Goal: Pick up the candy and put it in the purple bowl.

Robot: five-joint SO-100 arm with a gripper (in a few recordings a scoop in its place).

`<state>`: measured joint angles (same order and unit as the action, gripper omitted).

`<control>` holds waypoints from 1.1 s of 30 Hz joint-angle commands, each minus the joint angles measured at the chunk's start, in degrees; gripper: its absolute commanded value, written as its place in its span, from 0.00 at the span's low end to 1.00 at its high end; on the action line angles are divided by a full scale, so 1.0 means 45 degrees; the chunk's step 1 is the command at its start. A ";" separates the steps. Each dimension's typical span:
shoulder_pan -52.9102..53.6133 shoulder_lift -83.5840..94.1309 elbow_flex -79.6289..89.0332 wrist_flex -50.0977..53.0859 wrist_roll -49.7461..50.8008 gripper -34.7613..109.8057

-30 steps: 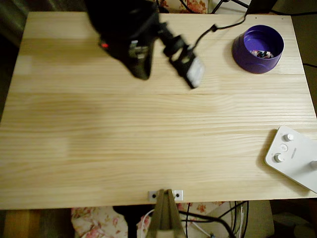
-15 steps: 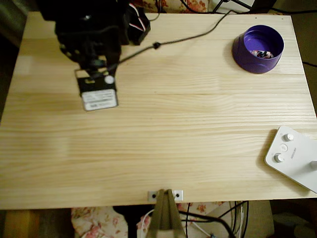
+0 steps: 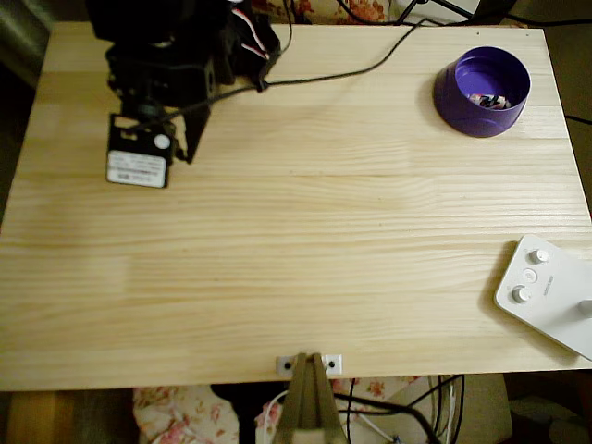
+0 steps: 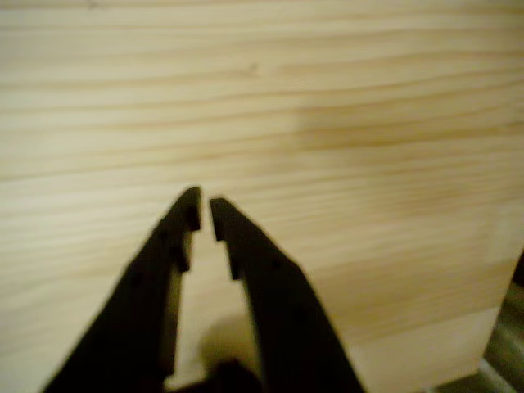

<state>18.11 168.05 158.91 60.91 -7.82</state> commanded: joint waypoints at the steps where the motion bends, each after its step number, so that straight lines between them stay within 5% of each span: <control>1: 0.0293 0.1895 0.0488 -0.0156 -0.0137 0.24; 33: 0.0254 0.4668 0.2813 0.0742 0.0352 0.24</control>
<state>18.63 188.44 172.27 63.98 -6.42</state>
